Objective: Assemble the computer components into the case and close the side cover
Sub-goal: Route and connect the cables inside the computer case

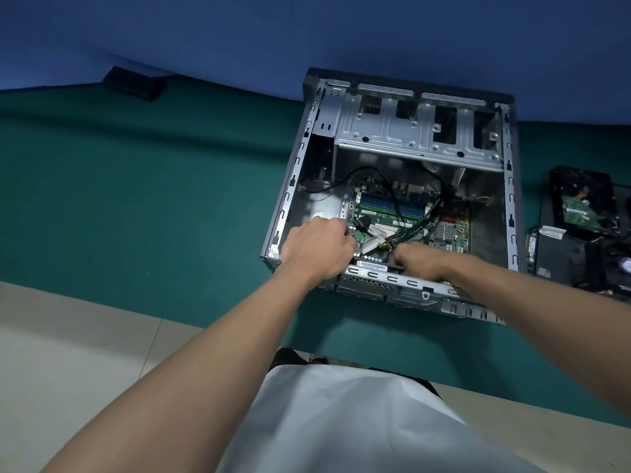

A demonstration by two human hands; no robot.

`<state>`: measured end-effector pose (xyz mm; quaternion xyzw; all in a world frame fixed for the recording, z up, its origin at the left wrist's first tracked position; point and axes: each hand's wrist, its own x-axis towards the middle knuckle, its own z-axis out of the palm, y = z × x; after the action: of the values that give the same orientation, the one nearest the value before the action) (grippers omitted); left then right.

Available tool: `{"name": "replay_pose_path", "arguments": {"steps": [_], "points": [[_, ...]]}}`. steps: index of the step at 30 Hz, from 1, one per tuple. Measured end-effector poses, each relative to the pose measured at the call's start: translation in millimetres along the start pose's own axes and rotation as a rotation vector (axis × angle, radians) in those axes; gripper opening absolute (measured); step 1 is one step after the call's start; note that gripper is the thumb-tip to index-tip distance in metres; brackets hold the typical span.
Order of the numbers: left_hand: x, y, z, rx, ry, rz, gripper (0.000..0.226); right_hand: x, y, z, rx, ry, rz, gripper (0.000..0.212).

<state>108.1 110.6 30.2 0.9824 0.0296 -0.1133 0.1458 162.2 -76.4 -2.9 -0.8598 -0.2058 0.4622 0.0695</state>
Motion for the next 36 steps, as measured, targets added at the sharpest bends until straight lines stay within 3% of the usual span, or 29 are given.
{"name": "replay_pose_path", "arguments": {"steps": [4,9,12,14,16,17,19,24,26,30,36], "points": [[6,-4,-9,-0.019,0.025,0.077,0.029,-4,0,-11,-0.052,-0.085,-0.026,0.029],[25,-38,-23,0.225,0.335,0.173,0.049,-8,-7,-27,-0.123,-0.181,0.005,0.025],[36,-52,-24,0.199,0.252,0.111,0.076,-1,-9,-51,-0.066,0.087,0.047,0.022],[42,-53,-23,0.164,0.156,0.087,0.081,14,-14,-65,0.179,0.378,0.025,0.031],[47,-51,-23,0.160,0.130,0.085,0.082,31,-23,-75,0.311,0.525,-0.009,0.025],[47,-51,-23,0.155,0.136,0.084,0.081,42,-27,-78,0.247,0.531,-0.013,0.023],[46,-51,-24,0.146,0.153,0.085,0.077,64,-26,-82,0.091,0.454,0.024,0.046],[47,-51,-24,0.143,0.149,0.088,0.071,106,-18,-81,0.030,0.185,0.152,0.085],[47,-51,-24,0.154,0.135,0.085,0.074,117,-18,-80,0.034,0.193,0.198,0.080],[46,-49,-23,0.174,0.160,0.082,0.068,130,-25,-78,0.013,0.348,0.175,0.038],[46,-48,-25,0.152,0.168,0.079,0.062,133,-33,-82,-0.068,0.284,0.156,0.035]]}}
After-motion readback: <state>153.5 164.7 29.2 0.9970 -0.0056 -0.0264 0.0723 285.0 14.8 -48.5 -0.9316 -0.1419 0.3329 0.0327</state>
